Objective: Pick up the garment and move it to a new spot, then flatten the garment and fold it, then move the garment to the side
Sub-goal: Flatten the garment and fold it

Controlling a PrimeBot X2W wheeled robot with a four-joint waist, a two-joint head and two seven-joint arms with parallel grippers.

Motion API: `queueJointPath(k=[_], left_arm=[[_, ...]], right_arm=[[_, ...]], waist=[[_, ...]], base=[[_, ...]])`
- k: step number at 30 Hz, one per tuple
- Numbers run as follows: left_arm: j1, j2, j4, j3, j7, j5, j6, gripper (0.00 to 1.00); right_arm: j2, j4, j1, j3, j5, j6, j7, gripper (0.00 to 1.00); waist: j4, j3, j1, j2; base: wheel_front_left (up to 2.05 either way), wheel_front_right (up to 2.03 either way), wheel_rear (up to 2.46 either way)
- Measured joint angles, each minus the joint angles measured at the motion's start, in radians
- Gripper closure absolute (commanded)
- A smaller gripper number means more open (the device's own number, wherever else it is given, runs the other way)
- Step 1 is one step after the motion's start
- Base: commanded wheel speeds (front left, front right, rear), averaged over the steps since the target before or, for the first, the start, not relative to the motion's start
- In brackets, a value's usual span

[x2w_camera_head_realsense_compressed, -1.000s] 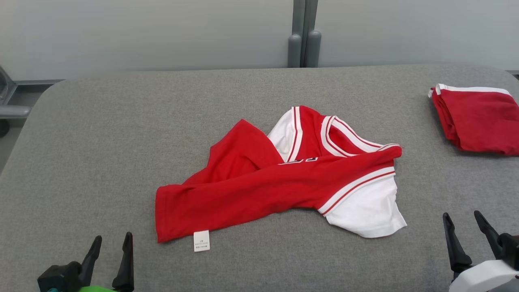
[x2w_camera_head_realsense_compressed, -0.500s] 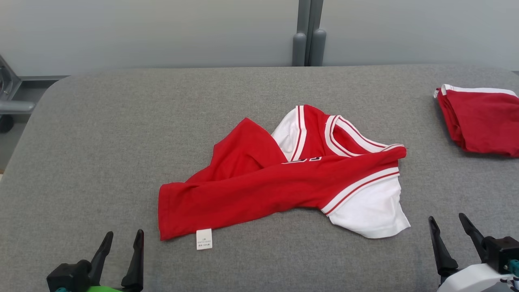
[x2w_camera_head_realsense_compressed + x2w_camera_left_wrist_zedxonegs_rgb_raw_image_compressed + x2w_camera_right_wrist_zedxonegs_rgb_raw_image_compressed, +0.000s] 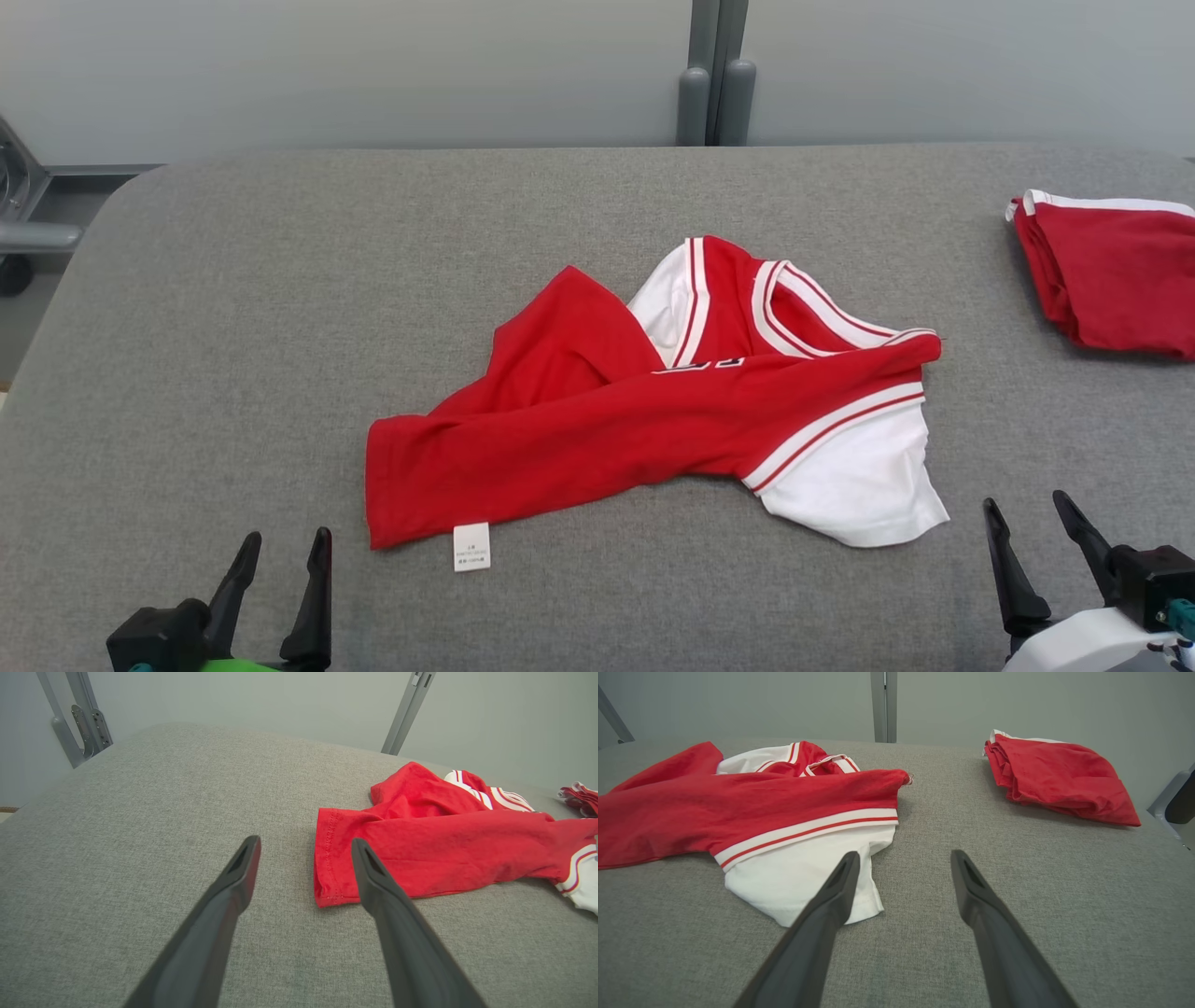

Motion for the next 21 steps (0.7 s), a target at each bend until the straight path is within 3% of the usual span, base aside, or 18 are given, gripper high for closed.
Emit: queueJointPath(k=[7, 14, 21], left_arm=[[0.007, -0.027, 0.001, -0.002, 0.0, -0.021, -0.021, 0.0], [-0.004, -0.054, 0.006, -0.031, 0.035, -0.066, -0.038, 0.0], [-0.092, -0.056, 0.023, -0.065, 0.083, -0.064, -0.054, 0.0]], right_arm=[[0.011, -0.003, -0.002, 0.004, -0.001, 0.001, 0.0, 0.0], [0.017, 0.026, -0.055, 0.068, -0.004, 0.038, 0.043, 0.0], [0.018, 0.088, -0.126, 0.078, -0.017, 0.055, 0.095, 0.0]], waist=[[0.0, 0.016, 0.0, 0.0], [0.0, 0.06, 0.0, 0.0], [-0.001, 0.108, 0.0, 0.0]], base=[[0.0, 0.0, 0.0], [0.0, 0.0, 0.0], [0.0, 0.0, 0.0]])
